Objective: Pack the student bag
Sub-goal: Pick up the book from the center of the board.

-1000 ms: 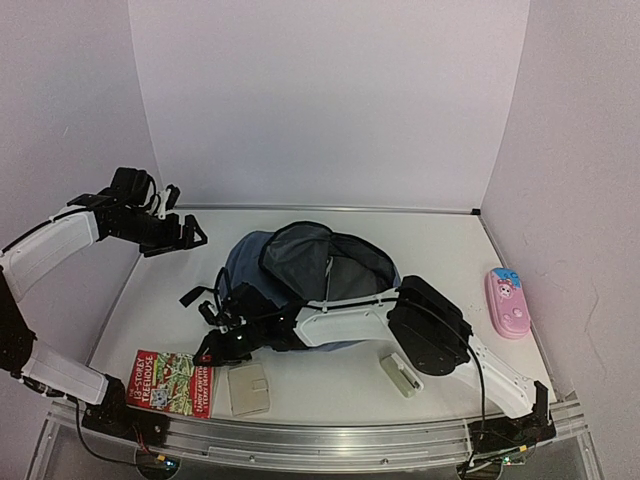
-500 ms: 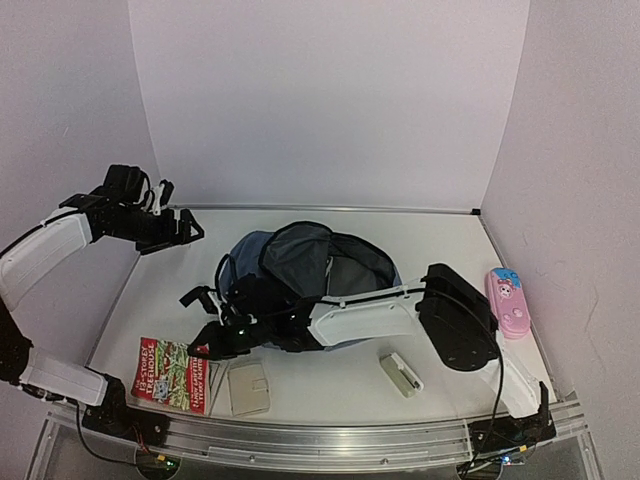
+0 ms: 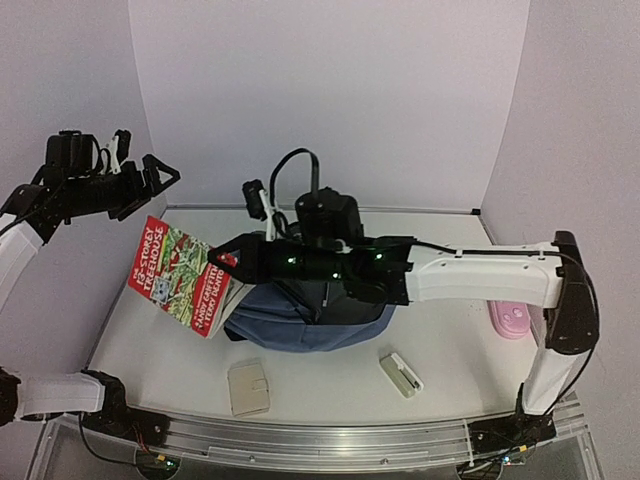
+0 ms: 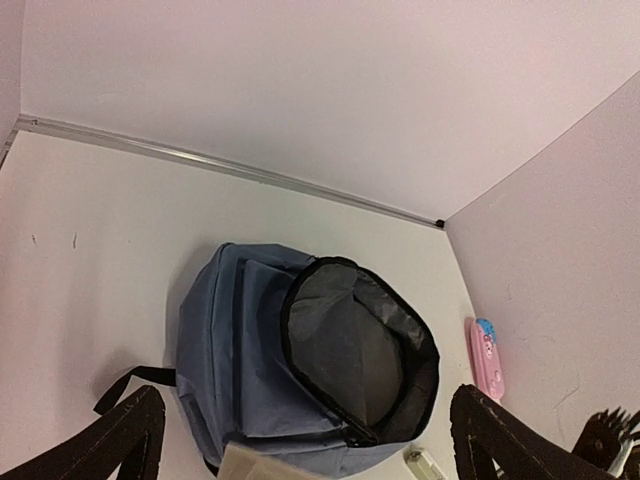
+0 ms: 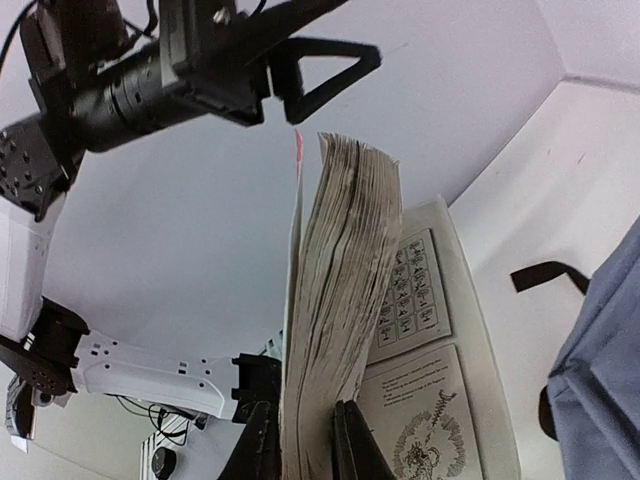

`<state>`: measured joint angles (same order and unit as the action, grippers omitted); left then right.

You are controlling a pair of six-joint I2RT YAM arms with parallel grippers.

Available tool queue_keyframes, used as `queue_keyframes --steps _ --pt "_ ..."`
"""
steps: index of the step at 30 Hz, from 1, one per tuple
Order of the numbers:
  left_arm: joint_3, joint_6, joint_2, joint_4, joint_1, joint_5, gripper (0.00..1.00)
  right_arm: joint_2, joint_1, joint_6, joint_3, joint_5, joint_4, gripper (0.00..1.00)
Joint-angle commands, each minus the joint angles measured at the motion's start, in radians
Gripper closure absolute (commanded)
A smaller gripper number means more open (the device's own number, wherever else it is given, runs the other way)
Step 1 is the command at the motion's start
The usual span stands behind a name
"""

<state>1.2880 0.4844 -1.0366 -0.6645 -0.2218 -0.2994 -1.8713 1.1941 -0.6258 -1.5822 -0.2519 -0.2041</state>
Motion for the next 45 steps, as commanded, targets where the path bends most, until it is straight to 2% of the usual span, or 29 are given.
queue_keyframes --steps 1,5,8,14,23,33,45 --pt "0.044 0.049 0.014 -0.036 0.0 -0.043 0.0 0.157 -0.057 0.055 0.096 0.109 -0.053 1.0" --pt "-0.006 0.062 -0.001 0.012 0.0 -0.128 0.0 0.237 -0.128 0.073 0.207 0.094 -0.05 1.0" --pt "-0.087 0.075 -0.048 0.061 0.0 -0.255 0.0 0.273 -0.191 0.066 0.277 0.038 -0.051 1.0" --pt "-0.334 0.182 -0.099 0.355 -0.005 -0.507 0.0 0.336 -0.244 0.084 0.396 -0.074 -0.073 1.0" --pt "-0.531 0.293 -0.111 0.635 -0.056 -0.624 0.0 0.371 -0.283 0.039 0.481 -0.182 -0.211 1.0" --pt "-0.543 0.293 -0.089 0.697 -0.099 -0.713 0.0 0.379 -0.299 -0.049 0.506 -0.316 -0.358 1.0" --pt "-0.444 0.16 -0.072 0.47 -0.101 -0.632 0.0 0.428 -0.303 -0.081 0.505 -0.373 -0.401 1.0"
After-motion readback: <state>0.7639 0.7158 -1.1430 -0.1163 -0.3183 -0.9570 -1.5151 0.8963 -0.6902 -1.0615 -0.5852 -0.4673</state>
